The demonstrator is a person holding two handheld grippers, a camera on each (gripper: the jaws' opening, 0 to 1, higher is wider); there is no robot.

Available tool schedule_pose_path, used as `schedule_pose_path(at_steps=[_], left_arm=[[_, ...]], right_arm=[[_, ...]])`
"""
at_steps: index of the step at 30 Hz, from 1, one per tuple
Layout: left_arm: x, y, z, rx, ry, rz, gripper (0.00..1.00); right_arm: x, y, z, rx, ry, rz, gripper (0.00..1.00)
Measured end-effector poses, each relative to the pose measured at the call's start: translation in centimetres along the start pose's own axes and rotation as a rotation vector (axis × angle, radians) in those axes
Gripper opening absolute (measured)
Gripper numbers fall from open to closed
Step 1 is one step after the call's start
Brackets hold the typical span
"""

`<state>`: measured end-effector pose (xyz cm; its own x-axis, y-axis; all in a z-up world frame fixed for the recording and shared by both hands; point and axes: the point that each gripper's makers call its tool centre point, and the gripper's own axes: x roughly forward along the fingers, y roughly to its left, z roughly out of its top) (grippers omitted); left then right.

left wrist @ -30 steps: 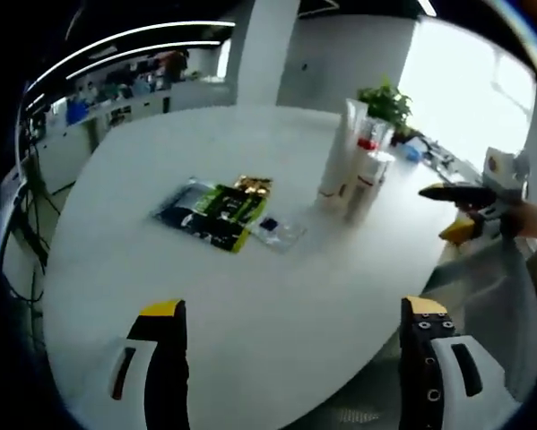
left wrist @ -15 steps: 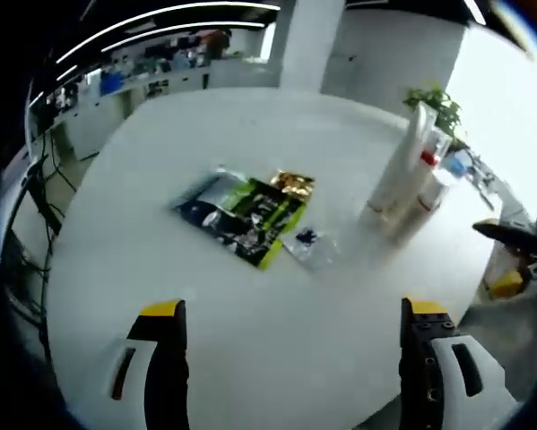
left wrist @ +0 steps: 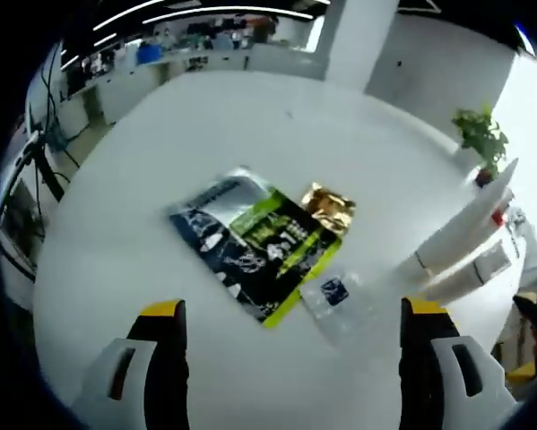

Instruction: Arrange the skincare products in the storage area until every visible bottle or jar stands upright without overlapping.

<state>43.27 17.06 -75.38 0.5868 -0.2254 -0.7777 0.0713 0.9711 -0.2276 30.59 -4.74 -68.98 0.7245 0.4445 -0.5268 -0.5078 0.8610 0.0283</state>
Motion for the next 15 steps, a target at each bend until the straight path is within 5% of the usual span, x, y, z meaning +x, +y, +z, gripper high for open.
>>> schedule_pose_path(at_steps=[15], left_arm=[[3.2, 0.1, 2.1, -0.152, 0.021, 0.1, 0.97]], right_arm=[[-0.2, -0.8, 0.0, 0.029, -0.005, -0.032, 0.67]])
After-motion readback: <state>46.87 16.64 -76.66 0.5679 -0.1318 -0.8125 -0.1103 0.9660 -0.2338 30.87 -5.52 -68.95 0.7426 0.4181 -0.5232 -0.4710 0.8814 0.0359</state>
